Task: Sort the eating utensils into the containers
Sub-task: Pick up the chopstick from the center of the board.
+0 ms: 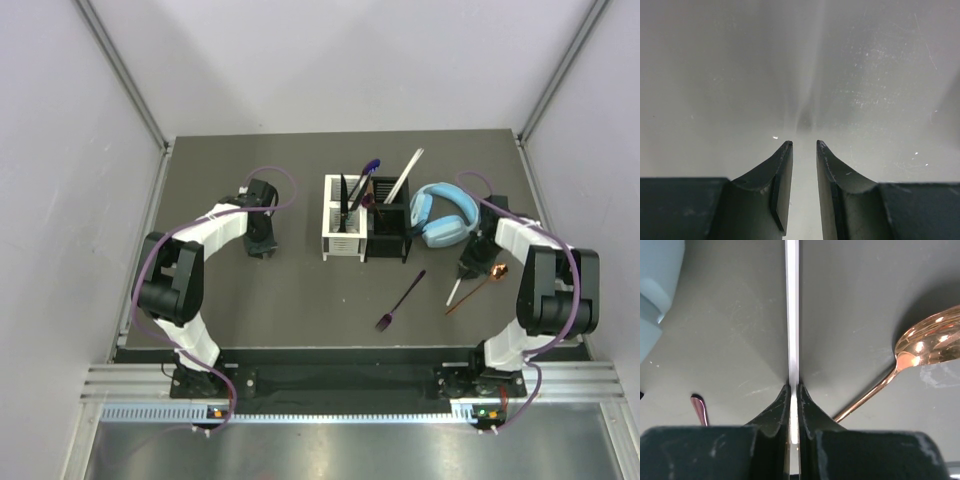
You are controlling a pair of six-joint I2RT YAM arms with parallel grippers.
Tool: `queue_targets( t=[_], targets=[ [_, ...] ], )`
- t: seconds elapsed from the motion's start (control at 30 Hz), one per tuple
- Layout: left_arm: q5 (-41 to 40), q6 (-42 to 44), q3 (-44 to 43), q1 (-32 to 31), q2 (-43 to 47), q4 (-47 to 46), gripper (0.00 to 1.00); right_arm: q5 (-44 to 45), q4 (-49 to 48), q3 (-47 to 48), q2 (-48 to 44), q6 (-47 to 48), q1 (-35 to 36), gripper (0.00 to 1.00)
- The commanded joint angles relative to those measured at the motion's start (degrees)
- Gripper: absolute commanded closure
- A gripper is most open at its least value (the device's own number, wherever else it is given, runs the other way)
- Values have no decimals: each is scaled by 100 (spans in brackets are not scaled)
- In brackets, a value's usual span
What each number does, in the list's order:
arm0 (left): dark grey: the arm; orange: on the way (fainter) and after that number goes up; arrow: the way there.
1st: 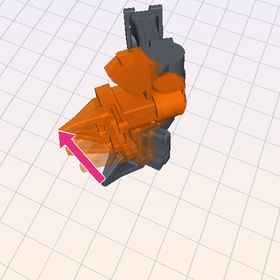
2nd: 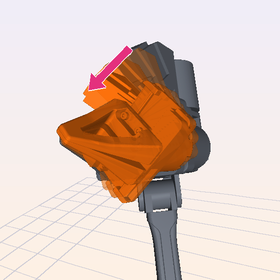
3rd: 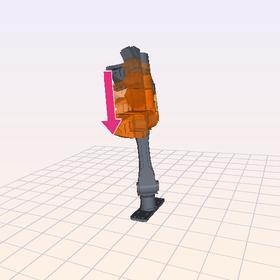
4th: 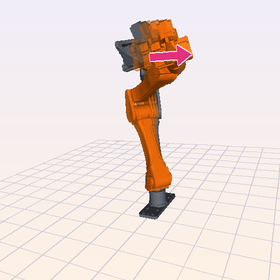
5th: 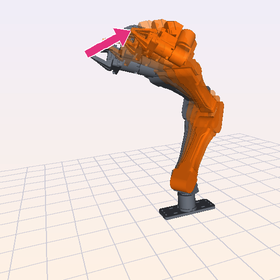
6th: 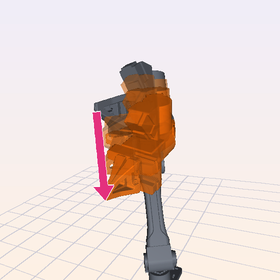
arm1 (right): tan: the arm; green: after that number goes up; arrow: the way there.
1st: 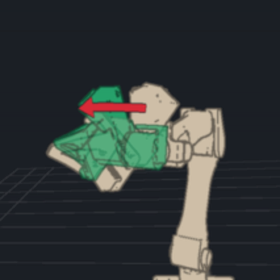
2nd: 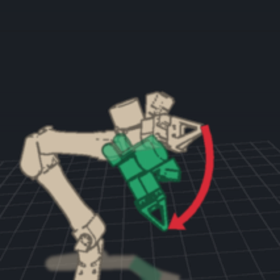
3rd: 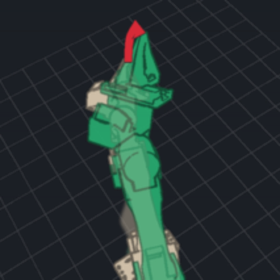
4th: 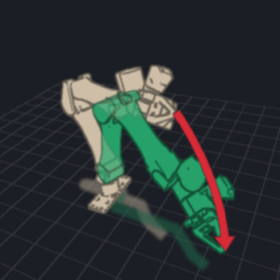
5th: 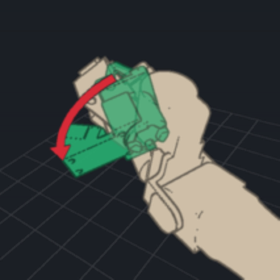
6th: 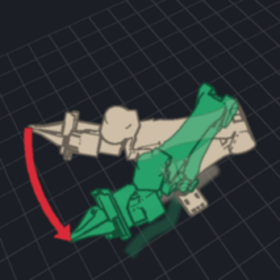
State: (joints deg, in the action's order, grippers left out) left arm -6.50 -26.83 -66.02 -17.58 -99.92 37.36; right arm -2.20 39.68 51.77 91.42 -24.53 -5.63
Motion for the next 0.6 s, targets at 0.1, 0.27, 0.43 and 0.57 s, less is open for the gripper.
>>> queue_targets(
  t=[0.1,0.27,0.43,0.57],
  targets=[
    [-53,64,-192,36,-98,69,69,69,-101,79,61,168,-52,100],
    [-62,73,-192,36,-107,69,69,378,-31,175,-659,239,-44,100],
    [-27,64,-192,36,-151,60,69,448,259,973,-1441,423,-44,100],
    [17,46,-236,36,-195,52,69,255,269,1817,-1723,590,-35,100]
  ],
)
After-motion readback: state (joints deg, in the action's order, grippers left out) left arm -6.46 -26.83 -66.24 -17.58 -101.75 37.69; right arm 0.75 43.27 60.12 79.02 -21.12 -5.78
